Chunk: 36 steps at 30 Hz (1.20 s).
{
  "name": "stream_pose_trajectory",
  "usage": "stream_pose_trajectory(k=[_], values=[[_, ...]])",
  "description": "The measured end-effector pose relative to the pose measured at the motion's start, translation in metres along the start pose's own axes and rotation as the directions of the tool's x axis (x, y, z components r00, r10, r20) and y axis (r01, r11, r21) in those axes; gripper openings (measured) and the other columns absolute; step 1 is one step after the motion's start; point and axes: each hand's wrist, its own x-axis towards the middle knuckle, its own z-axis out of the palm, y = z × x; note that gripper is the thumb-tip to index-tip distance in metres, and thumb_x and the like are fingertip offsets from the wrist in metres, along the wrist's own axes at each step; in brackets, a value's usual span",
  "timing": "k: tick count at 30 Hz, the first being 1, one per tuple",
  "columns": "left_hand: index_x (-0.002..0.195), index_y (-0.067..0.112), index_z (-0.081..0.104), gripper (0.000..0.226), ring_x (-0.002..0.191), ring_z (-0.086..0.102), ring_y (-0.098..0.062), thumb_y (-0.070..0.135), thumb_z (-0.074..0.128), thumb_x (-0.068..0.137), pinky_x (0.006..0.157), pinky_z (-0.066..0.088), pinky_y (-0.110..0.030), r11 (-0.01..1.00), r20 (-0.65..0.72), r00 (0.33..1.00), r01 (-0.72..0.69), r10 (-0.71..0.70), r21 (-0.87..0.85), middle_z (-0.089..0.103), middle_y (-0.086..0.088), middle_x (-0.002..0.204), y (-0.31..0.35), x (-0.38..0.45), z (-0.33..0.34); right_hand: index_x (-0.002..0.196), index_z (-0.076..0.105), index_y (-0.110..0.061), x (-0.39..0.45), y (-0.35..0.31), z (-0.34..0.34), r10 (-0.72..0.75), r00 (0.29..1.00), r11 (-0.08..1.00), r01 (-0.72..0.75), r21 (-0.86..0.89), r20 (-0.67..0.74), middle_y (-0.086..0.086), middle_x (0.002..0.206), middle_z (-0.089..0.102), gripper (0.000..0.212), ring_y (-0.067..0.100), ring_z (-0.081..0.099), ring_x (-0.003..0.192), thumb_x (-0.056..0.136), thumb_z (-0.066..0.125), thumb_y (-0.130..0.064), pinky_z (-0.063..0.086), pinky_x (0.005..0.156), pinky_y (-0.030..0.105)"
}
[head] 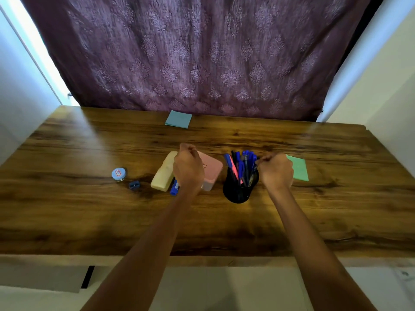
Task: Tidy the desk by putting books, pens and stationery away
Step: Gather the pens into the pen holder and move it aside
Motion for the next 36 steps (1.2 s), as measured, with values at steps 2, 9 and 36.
stream_pose_trajectory(k=[2,9,36], values=[[0.110,0.010,0.055,0.018,0.092,0.064,-0.021,0.021,0.045,0.099,0.067,0.047,-0.027,1.000,0.006,1.000,0.018,-0.018,-0.008,0.067,-0.009,0.104,-0.006,0.001,-0.003,0.095,0.070,-0.012,0.002,-0.002,0.002,0.021,1.000,0.999,-0.021,-0.035,-0.006,0.009,0.093,0.069,0.014,0.027,0.063,0.083,0.090,0.059,-0.019,0.045,0.064,0.030],[0.107,0.011,0.062,0.019,0.079,0.068,-0.015,0.022,0.052,0.096,0.065,0.053,-0.025,0.984,0.267,0.960,-0.043,0.089,-0.174,0.070,-0.005,0.093,-0.010,0.005,-0.002,0.069,0.055,-0.008,0.004,0.008,0.008,0.130,0.954,0.986,-0.097,-0.133,0.271,0.009,0.068,0.064,0.021,0.021,0.067,0.061,0.089,0.057,-0.011,0.052,0.051,0.027],[0.129,0.017,0.041,0.088,0.121,0.051,-0.017,0.005,0.087,0.055,0.103,0.041,-0.032,0.916,0.754,0.524,-0.181,0.397,-0.357,0.056,0.003,0.123,0.094,-0.102,0.151,0.068,0.065,0.004,0.065,0.119,-0.106,0.182,0.978,0.924,-0.204,0.322,0.099,0.010,0.047,0.062,0.026,0.012,0.056,0.032,0.089,0.058,-0.011,0.049,0.040,0.023]])
